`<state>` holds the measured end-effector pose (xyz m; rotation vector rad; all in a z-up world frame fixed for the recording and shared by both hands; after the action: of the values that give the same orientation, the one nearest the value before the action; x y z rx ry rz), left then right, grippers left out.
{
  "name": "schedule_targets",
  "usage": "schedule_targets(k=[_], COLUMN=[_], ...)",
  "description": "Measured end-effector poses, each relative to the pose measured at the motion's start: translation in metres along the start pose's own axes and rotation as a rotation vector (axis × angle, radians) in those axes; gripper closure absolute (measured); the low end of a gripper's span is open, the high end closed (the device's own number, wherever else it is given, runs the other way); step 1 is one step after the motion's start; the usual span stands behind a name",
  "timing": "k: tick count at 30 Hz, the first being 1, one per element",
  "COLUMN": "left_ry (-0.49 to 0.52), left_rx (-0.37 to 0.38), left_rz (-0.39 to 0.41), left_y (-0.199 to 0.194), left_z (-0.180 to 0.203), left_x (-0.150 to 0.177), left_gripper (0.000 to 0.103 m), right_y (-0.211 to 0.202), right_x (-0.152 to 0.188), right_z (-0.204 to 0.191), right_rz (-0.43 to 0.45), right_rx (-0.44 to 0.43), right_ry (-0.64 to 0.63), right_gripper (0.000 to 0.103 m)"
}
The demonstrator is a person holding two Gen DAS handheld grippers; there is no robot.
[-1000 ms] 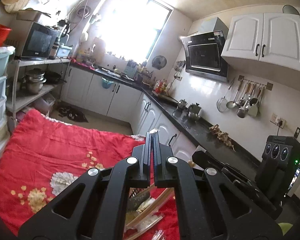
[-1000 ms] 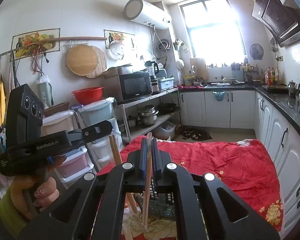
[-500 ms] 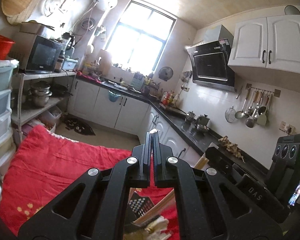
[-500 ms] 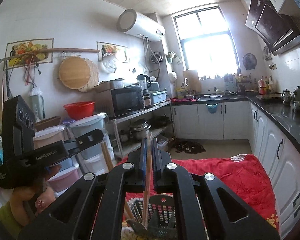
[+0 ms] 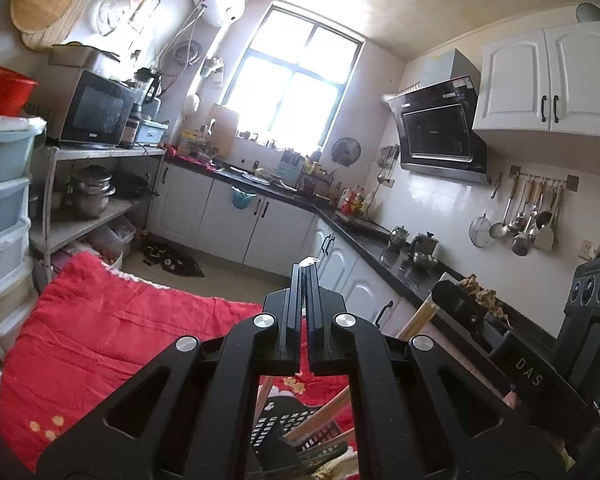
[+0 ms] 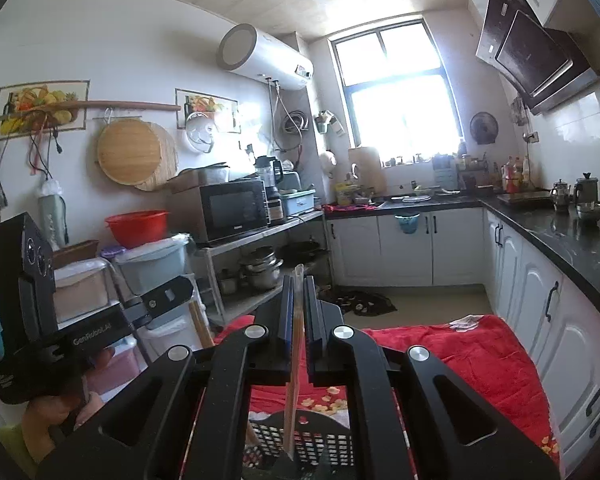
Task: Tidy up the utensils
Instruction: 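Lift both held chopsticks upright and carry them above the caddy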
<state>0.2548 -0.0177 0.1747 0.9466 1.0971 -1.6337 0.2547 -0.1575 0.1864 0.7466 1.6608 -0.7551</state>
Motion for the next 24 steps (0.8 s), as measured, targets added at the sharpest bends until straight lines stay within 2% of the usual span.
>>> schedule_targets(k=[11,24], left_ry=[-0.016,-0.006], left_rx=[-0.029,-0.033], left_rz=[-0.076,-0.133], left_y=[0.027,0.032], left_z=[-0.019,-0.024], left_x=[0.038,0.063], left_gripper=[0.103,0.103], right_y=[0.025,0.041], right_x=[0.044,0.082], right_z=[0.017,0.022], right_rz=[-0.046,-0.12], right_rx=[0.015,0.038], right_ry=[0.033,0.079], right_gripper=[0.098,0.095])
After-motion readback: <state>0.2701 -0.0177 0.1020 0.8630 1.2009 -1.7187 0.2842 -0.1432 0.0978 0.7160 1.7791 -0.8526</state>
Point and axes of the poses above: each gripper's, at about its wrist camera, not at the fingertips, and y roughly the way its jaws point, z to its right, x to its underside, the point moved 6 cm from there along y, roughly the way its jaws point, and after that the axes turned 13 degrees about -x, right-handed, at the moved point
